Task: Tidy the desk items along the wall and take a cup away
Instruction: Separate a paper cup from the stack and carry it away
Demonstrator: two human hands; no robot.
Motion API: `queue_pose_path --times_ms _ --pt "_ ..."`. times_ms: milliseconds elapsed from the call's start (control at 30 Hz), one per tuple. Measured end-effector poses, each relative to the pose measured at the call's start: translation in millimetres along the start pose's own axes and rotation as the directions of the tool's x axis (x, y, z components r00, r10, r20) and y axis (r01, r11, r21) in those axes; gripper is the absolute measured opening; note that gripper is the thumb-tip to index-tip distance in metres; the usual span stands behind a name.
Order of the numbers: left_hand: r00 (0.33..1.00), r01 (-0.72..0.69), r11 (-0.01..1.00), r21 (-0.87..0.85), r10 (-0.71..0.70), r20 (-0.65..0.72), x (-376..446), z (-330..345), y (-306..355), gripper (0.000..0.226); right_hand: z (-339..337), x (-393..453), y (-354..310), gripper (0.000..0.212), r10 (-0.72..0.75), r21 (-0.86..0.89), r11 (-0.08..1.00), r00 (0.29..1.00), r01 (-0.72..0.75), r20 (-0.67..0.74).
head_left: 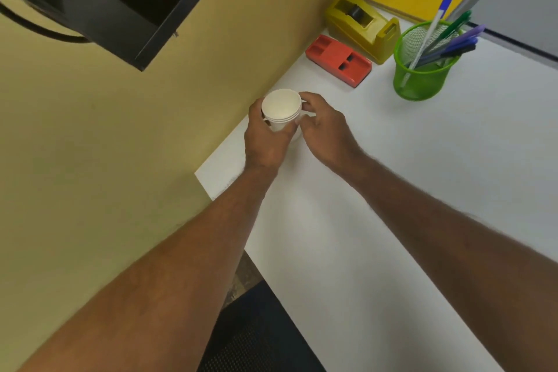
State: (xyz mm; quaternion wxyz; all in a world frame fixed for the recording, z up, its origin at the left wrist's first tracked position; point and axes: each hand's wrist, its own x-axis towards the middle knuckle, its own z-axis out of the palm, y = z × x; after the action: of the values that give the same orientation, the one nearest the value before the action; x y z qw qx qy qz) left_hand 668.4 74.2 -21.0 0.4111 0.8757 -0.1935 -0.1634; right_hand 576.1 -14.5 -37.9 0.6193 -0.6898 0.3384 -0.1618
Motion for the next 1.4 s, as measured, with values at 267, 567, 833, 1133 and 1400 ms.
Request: queue_pose_path --times_ms 267,567,833,1133,1400 --pt "0.997 0.073 0.99 -0.117 -0.071 0.022 -97.4 -3.3 8.0 0.076 -12.5 -93.5 -8.4 0.05 0.101 -0.024 0.994 0.992 -0.103 -0.07" --pt "0.991 0.027 0.985 -0.17 -0.005 0.132 -224.5 -40.7 14.2 0.077 -24.8 -240.8 -30.4 0.047 0.161 0.064 0.986 0.975 -0.153 -0.156" --pt "0.943 -0.163 0.973 -0.161 0.202 0.263 -334.2 -72.9 31.6 0.062 -44.8 -370.2 -58.9 0.059 0.194 0.021 0.98 0.934 -0.197 -0.301" --pt "0.811 -0.393 0.91 -0.131 0.41 0.417 -443.0 -71.2 65.2 0.049 -95.0 -488.5 -77.1 0.066 0.2 -0.078 0.967 0.913 -0.242 -0.355" --pt "0.786 -0.443 0.893 -0.082 0.431 0.444 -522.4 -51.9 89.0 0.031 -157.2 -550.3 -60.9 0.066 0.209 -0.161 0.951 0.934 -0.263 -0.29"
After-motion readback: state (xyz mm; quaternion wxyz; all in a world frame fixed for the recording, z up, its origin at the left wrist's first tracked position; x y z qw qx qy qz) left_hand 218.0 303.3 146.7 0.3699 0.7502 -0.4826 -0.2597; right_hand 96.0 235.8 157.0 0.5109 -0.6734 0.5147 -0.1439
